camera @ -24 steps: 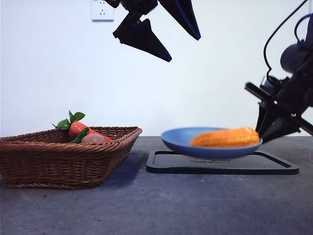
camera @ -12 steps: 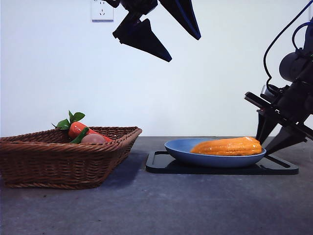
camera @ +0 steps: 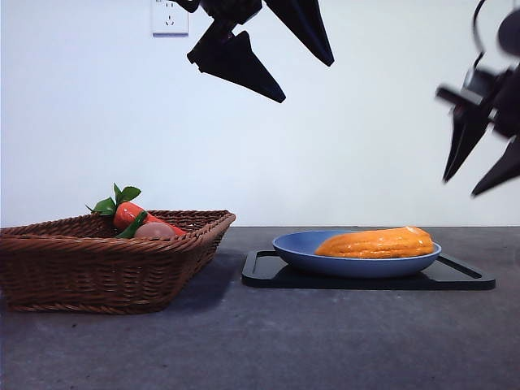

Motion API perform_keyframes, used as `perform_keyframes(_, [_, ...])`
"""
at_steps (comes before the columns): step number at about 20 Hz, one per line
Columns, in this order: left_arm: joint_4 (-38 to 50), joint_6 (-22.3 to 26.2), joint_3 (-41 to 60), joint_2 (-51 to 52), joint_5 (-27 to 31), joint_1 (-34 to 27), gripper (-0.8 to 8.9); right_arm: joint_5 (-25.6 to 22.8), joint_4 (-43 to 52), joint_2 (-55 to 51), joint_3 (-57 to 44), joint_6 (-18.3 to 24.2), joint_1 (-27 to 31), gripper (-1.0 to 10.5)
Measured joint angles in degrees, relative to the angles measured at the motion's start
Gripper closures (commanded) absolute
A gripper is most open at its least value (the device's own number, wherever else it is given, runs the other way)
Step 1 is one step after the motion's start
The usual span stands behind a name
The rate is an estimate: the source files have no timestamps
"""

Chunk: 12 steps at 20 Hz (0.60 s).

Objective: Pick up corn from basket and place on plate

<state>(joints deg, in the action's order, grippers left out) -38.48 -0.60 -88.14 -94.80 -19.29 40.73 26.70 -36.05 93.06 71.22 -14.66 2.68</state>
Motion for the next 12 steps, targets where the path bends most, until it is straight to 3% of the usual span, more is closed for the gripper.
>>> perform_keyframes(5, [0.0, 0.0, 0.0, 0.0, 0.0, 0.0, 4.49, 0.2, -10.8, -13.0, 0.0, 6.0, -4.6, 7.3])
perform_keyframes(8, [-0.1, 0.0, 0.0, 0.0, 0.0, 0.0, 5.19, 0.3, -19.1, -17.7, 0.1, 9.9, -9.3, 7.3])
perform_keyframes(12, [-1.2, 0.0, 0.0, 0.0, 0.0, 0.0, 6.6, 0.2, -25.8, -19.4, -0.2, 13.6, -15.6, 8.9])
